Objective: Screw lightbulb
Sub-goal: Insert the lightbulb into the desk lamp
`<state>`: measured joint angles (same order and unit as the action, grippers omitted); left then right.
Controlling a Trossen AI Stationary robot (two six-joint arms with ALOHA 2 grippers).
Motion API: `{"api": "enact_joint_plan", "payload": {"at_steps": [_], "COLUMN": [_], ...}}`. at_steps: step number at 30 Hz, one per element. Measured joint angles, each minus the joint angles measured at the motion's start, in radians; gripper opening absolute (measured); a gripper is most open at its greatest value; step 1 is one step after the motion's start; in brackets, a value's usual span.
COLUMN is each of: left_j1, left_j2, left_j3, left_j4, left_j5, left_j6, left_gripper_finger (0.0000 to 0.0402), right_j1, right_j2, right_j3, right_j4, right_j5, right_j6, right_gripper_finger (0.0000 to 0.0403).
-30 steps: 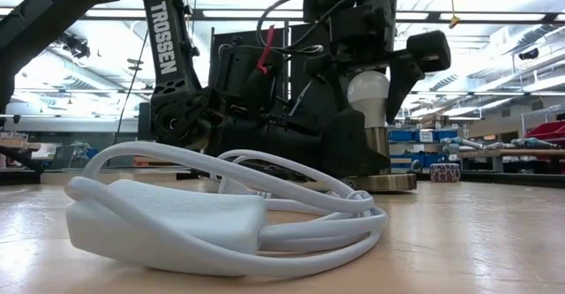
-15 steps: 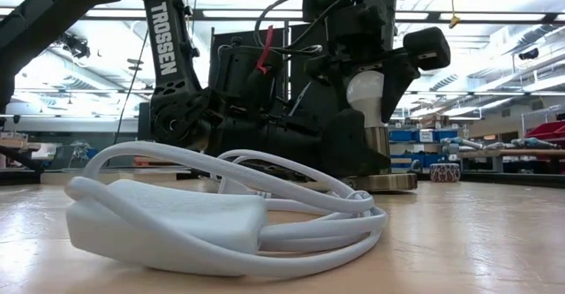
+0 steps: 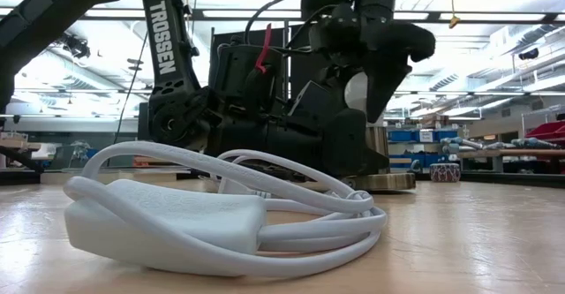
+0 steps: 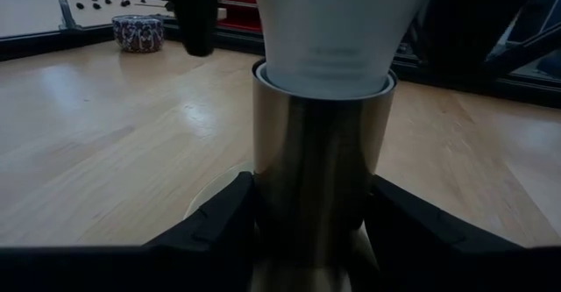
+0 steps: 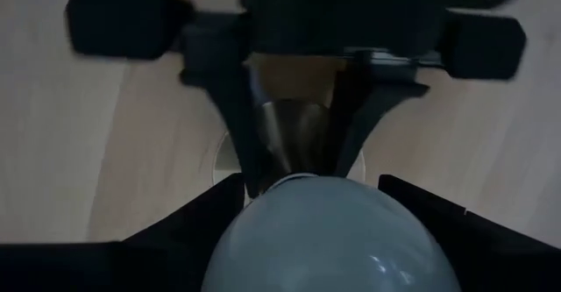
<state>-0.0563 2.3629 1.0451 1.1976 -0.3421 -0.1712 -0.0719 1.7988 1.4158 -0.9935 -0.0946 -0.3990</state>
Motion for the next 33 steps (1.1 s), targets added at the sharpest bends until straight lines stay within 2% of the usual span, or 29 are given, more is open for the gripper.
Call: {"api": "enact_joint_plan", "payload": {"at_steps": [6, 13, 18, 23, 27, 33], "left_j1": [0.0, 0.0, 0.001, 0.002, 0.002, 0.002], "left_j2": [0.0, 0.0, 0.0, 0.0, 0.0, -0.001], "left_j3": [0.0, 0.0, 0.0, 0.0, 0.0, 0.0], "left_j4": [0.0, 0.0, 0.001, 0.001, 0.0, -0.005], "left_j5": [-0.009, -0.011, -0.011, -0.012, -0.012, -0.013], "left_j6": [0.002, -0.015, -0.013, -0.009, -0.008, -0.003], "left_gripper_finger": [0.0198, 0.0198, 0.0198, 0.0198, 0.0198, 0.0198], "right_j1": [0.0, 0.0, -0.005, -0.009, -0.031, -0.074], "right_j2": [0.0, 0.0, 0.0, 0.0, 0.0, -0.043], "right_j3": [-0.001, -0.001, -0.001, -0.001, 0.001, 0.06], "right_j4": [0.022, 0.022, 0.026, 0.015, 0.017, 0.017], "right_j5": [0.028, 0.058, 0.069, 0.057, 0.01, 0.007], "right_j6": [0.259, 0.546, 0.576, 0.619, 0.575, 0.541], "right_gripper_finger": [0.028, 0.0266, 0.0265, 0.03, 0.0331, 0.0356]}}
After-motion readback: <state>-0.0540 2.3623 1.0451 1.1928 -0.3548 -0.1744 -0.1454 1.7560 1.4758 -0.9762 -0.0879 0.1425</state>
